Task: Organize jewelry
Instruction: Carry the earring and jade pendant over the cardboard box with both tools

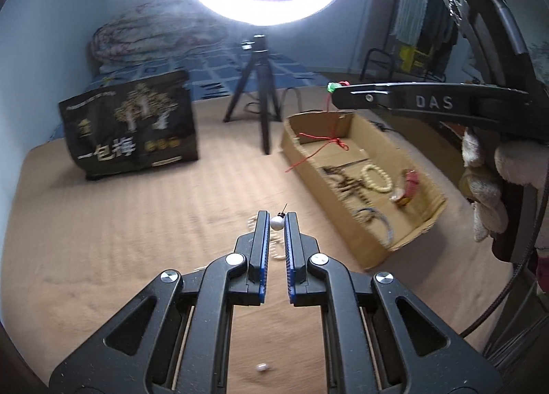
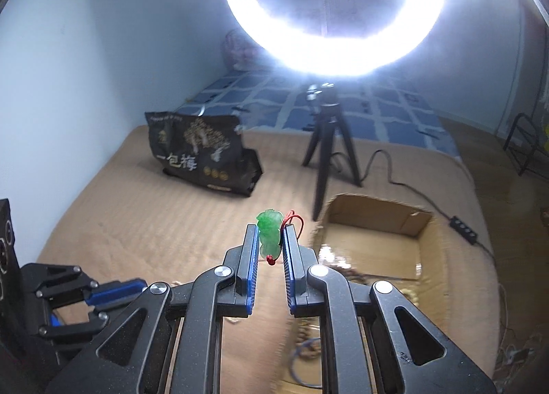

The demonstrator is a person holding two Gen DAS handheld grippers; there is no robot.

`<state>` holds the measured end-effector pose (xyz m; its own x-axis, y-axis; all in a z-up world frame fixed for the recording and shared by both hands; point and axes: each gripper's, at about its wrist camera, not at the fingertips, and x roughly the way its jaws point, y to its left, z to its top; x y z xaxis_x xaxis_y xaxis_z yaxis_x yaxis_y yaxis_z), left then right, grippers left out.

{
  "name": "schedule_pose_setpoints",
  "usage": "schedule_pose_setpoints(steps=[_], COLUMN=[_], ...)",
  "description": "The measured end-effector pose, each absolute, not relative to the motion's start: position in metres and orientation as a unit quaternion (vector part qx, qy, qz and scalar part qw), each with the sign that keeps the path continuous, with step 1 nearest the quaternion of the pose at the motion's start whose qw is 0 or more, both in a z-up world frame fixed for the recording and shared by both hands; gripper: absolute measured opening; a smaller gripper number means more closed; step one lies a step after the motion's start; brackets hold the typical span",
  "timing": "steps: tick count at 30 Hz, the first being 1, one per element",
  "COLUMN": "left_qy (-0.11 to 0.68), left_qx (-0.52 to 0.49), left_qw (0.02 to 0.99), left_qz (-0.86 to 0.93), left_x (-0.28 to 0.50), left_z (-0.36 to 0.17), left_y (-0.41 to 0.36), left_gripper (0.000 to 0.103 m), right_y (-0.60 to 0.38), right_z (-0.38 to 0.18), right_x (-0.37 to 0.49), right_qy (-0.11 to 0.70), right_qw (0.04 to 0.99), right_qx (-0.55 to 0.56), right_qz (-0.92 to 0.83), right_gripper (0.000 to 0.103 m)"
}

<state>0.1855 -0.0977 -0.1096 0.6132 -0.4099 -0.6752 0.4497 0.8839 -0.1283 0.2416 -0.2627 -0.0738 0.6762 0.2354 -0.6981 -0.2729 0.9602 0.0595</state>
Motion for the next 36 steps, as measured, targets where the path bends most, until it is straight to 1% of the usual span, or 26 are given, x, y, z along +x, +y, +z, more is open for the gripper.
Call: schedule_pose_setpoints(steps=[11, 21, 36], left_qy=[0.360, 0.369, 0.403], left_qx=[0.035, 0.041, 0.039], left_qw=[0.890, 0.883, 0.876], left_qz=[-0.277, -0.287, -0.264], left_x=[0.181, 0.191, 0.209], left_z=[-0.106, -0.118, -0.139], left_y=[-0.162, -0.202, -0.224], left_gripper=[0.006, 0.006, 0.006], right_y=[-0.321, -0.360, -0.376], right_z=[-0.071, -0.081, -0.114], right_x=[0.245, 0.261, 0.281], right_qy=[0.378, 0.388, 0.419], right_qw=[0.920, 0.919, 0.906], right_qx=[-0.016, -0.009, 0.014], right_qz=[0.098, 0.073, 0.061], right_gripper=[0.012, 0.012, 0.012])
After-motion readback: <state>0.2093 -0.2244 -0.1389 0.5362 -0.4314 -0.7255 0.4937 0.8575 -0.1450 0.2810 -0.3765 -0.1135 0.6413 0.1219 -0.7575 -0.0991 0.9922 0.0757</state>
